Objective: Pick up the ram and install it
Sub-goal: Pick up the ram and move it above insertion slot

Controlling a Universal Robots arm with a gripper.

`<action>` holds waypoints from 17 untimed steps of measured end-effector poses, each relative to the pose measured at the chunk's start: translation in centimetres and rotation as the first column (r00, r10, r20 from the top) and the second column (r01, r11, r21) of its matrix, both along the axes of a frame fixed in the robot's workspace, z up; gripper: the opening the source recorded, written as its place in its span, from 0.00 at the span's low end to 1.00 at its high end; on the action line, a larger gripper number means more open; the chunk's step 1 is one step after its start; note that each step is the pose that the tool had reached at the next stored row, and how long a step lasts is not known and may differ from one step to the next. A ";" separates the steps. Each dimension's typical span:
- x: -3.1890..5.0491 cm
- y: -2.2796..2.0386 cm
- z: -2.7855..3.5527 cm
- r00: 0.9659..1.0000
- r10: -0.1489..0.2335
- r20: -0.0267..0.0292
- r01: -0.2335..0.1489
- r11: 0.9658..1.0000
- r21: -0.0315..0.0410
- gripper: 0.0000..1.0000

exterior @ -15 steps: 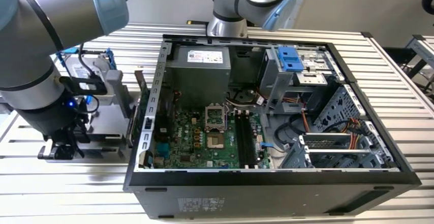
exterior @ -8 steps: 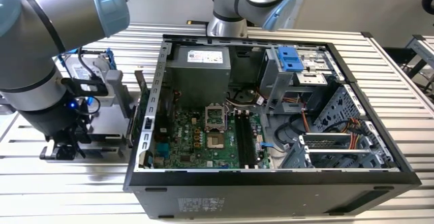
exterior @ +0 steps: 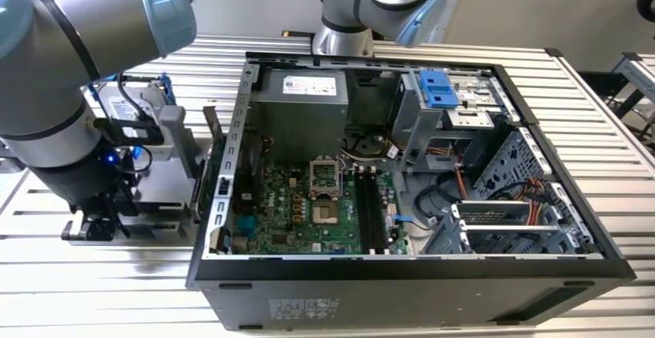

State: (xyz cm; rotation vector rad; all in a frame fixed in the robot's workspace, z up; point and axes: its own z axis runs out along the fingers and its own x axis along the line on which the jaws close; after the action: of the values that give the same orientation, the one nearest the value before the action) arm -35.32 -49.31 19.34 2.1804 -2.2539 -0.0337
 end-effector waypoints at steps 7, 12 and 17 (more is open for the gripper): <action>0.05 -0.20 -0.25 1.000 -0.001 0.000 0.001 1.000 0.000 1.00; 0.05 -0.22 -0.27 1.000 -0.001 0.000 0.001 1.000 0.000 1.00; 0.05 -0.22 -0.28 1.000 -0.001 0.000 0.001 1.000 0.000 0.00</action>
State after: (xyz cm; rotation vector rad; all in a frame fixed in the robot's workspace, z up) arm -35.27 -49.53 19.05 2.1791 -2.2549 -0.0336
